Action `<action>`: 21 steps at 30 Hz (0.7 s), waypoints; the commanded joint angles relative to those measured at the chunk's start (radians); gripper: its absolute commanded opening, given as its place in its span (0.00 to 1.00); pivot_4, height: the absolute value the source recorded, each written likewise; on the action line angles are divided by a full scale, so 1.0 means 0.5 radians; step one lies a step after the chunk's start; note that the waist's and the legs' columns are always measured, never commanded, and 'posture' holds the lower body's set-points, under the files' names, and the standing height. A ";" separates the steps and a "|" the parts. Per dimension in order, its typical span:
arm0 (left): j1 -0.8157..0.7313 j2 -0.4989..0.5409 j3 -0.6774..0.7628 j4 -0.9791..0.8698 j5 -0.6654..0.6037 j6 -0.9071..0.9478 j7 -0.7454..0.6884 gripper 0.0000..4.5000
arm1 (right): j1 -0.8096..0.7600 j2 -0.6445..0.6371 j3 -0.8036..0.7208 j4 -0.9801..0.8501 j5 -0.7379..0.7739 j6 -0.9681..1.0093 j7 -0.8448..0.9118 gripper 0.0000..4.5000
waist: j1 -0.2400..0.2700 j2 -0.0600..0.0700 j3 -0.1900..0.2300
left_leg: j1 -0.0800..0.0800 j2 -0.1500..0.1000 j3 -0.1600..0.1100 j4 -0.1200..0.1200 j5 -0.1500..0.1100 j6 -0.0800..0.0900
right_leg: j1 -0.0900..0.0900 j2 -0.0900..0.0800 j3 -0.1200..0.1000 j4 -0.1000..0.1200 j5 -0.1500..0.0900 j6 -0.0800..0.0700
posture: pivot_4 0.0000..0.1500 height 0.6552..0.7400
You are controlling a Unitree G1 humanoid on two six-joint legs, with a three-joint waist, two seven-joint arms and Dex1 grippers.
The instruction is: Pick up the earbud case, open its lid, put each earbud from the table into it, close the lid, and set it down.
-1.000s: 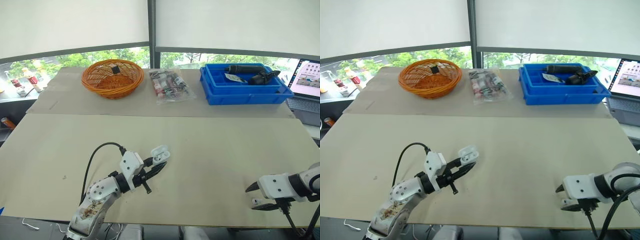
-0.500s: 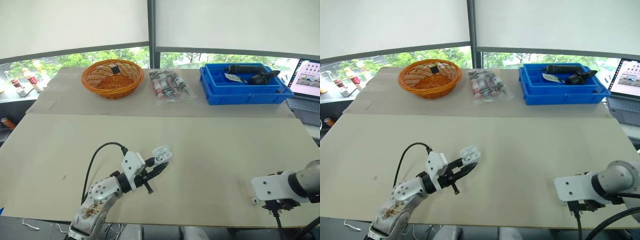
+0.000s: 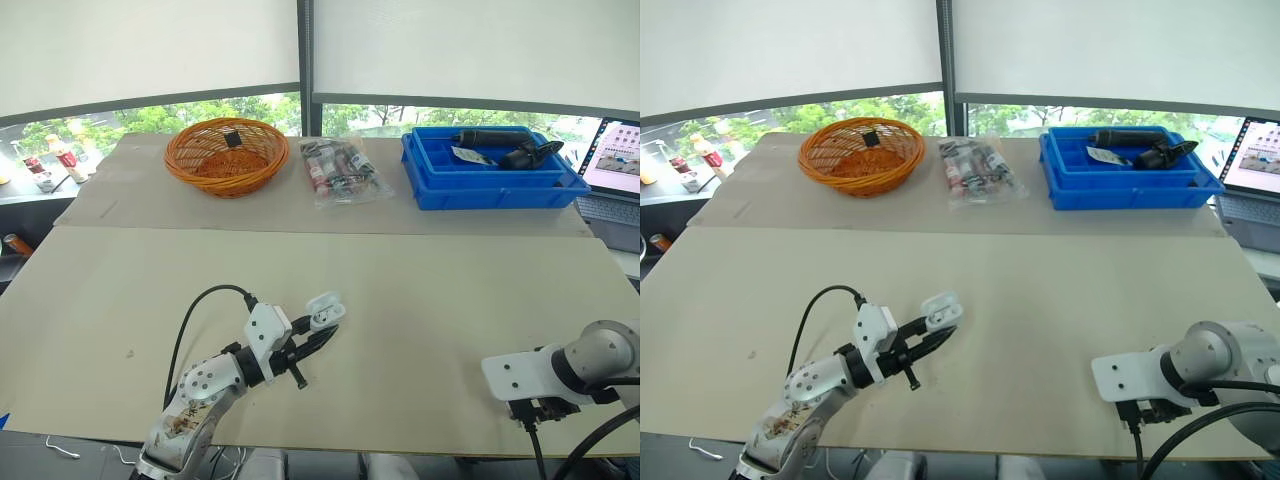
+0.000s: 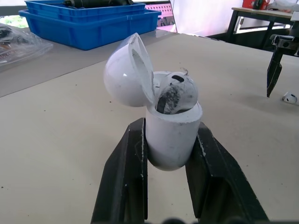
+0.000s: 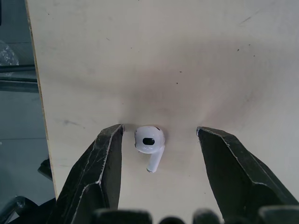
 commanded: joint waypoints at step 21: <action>-0.188 -0.081 -0.010 0.175 -0.017 -0.121 -0.062 0.13 | -0.188 0.350 -0.501 -0.260 0.442 0.376 -0.203 0.07 | -0.002 -0.005 0.002 | 0.000 0.000 0.000 0.001 0.000 0.000 | 0.000 0.001 0.000 0.002 0.000 0.000 | 1.00 0.66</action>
